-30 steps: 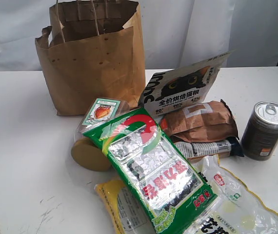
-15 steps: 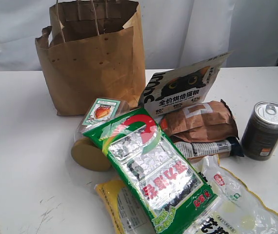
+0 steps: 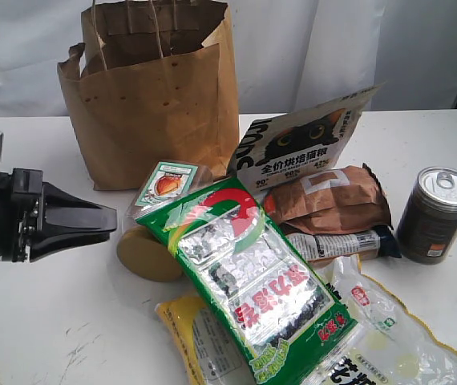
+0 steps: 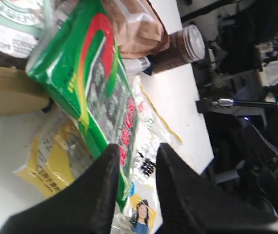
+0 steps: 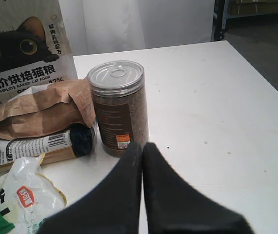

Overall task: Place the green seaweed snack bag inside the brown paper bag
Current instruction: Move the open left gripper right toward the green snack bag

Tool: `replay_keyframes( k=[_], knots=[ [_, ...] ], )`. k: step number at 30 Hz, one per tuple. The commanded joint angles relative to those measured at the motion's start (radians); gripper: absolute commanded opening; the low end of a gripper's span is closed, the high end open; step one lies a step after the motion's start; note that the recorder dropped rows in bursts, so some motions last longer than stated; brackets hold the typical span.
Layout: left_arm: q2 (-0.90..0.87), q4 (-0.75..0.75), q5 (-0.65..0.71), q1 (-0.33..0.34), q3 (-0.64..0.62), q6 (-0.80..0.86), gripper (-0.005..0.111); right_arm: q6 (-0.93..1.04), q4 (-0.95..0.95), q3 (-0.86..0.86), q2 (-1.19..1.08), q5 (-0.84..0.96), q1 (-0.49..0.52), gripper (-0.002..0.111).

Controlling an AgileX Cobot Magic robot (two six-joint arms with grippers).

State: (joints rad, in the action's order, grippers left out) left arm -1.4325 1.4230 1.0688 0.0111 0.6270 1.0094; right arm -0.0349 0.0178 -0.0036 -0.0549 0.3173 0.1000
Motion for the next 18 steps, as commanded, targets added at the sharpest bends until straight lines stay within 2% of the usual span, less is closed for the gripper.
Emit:
replay_keyframes(
  k=[1,12,18],
  knots=[
    [-0.070,0.066,0.140,-0.005,0.008,0.046,0.027,-0.003,0.001,0.004,0.004,-0.011,-0.002,0.000],
    [-0.110,0.127,0.152,-0.005,0.008,0.041,0.027,-0.003,0.001,0.004,0.004,-0.011,-0.002,0.000],
    [-0.140,0.247,0.152,-0.005,0.008,0.010,0.027,-0.003,0.001,0.004,0.004,-0.011,-0.002,0.000]
  ],
)
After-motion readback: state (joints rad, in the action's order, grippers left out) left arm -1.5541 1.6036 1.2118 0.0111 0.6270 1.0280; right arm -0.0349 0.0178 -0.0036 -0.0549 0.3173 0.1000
